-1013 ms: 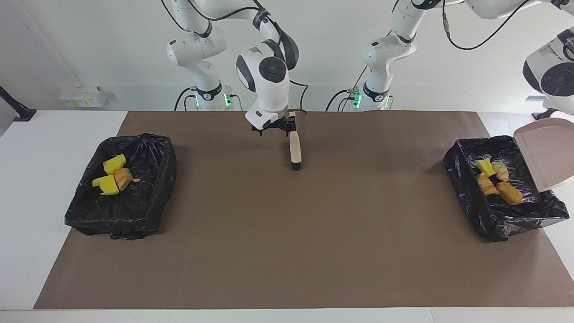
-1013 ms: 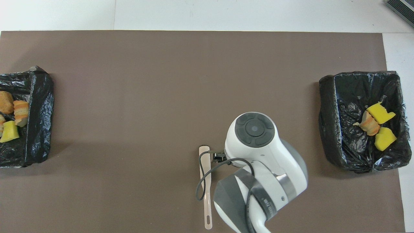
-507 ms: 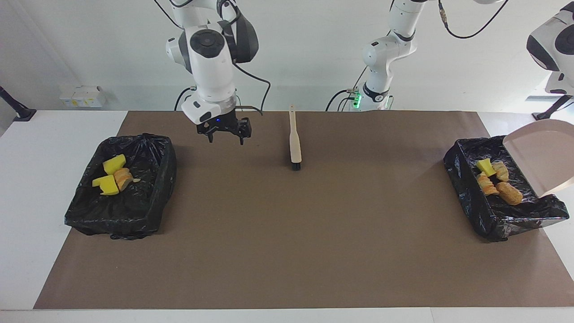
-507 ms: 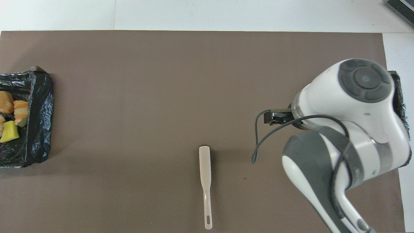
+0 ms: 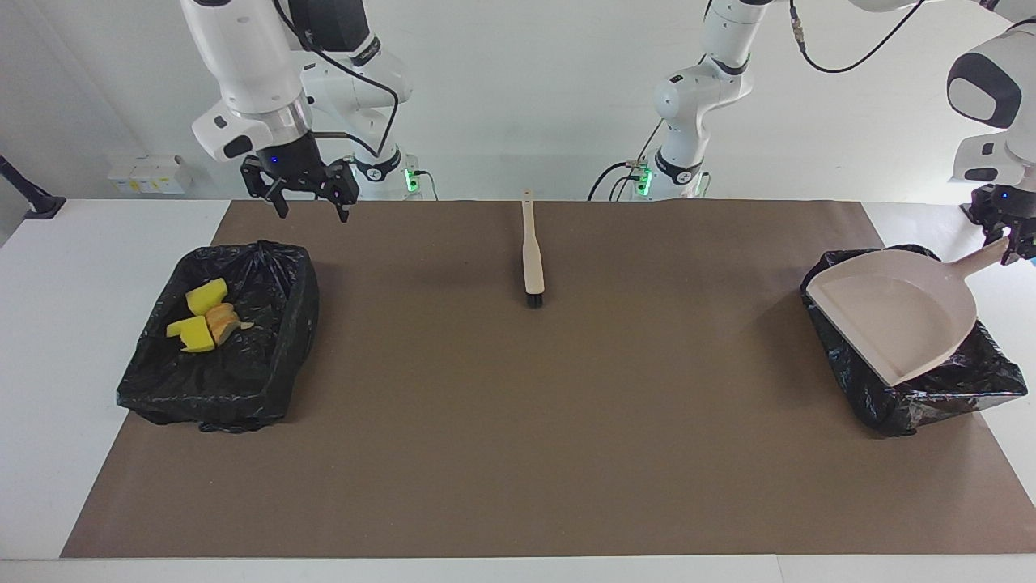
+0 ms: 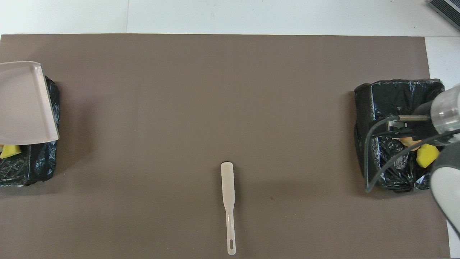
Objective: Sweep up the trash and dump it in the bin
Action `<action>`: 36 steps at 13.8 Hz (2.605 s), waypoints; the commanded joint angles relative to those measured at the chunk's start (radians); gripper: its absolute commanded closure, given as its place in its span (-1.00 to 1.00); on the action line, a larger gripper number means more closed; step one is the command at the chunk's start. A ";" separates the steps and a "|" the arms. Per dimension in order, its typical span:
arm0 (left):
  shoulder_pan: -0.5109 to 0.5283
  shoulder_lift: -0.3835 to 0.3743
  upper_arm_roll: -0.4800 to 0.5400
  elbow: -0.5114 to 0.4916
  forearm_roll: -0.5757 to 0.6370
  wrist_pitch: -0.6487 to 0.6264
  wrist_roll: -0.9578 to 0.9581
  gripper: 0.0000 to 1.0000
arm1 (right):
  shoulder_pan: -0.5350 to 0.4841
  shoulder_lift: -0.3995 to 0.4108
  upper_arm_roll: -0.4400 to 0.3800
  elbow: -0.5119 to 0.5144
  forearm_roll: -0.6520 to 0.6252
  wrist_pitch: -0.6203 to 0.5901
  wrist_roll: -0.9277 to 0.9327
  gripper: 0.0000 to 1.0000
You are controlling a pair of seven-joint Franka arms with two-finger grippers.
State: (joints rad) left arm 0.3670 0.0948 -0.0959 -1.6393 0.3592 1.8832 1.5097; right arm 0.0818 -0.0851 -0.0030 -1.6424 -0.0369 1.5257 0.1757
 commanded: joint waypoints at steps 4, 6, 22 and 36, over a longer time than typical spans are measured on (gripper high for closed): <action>-0.108 0.031 0.008 -0.105 -0.184 -0.003 -0.430 1.00 | -0.063 -0.021 -0.031 0.046 0.009 -0.076 -0.067 -1.00; -0.175 0.045 0.008 -0.122 -0.213 0.001 -0.640 1.00 | -0.050 -0.008 -0.083 0.056 0.015 -0.073 -0.099 -1.00; -0.821 0.246 0.008 -0.113 -0.451 0.290 -1.946 1.00 | -0.019 -0.022 -0.120 0.050 0.022 -0.082 -0.160 -1.00; -0.817 0.287 0.025 0.033 -0.431 0.171 -2.134 -1.00 | -0.019 -0.028 -0.121 0.047 0.020 -0.091 -0.160 -1.00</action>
State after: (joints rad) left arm -0.5024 0.4166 -0.0668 -1.6017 -0.0742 2.1143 -0.6634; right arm 0.0618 -0.0986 -0.1172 -1.5846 -0.0296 1.4364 0.0487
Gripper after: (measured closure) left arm 0.000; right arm 0.000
